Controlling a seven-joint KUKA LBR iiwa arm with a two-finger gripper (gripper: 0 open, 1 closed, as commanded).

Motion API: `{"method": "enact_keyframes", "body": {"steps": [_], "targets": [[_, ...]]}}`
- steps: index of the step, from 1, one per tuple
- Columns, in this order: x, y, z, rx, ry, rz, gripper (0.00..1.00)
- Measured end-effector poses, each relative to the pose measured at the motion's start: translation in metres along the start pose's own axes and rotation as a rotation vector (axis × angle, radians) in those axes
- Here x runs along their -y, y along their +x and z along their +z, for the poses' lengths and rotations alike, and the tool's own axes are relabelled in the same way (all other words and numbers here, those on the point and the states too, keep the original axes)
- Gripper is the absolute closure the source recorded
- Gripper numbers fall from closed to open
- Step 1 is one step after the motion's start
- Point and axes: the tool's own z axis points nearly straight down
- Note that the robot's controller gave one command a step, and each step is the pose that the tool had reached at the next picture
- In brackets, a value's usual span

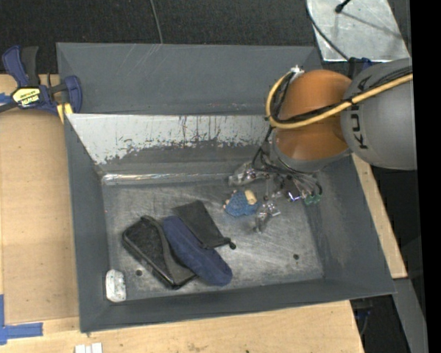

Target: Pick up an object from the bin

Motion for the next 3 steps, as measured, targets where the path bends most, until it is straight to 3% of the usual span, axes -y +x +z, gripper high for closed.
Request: {"method": "enact_keyframes", "body": {"steps": [1,2,3], "targets": [[-0.012,-0.004,0.0,0.0,-0.001,-0.07,0.0],[0.0,-0.003,0.029,0.0,-0.001,-0.103,0.0],[0.001,-0.005,0.026,-0.001,-0.001,-0.102,0.0]]}}
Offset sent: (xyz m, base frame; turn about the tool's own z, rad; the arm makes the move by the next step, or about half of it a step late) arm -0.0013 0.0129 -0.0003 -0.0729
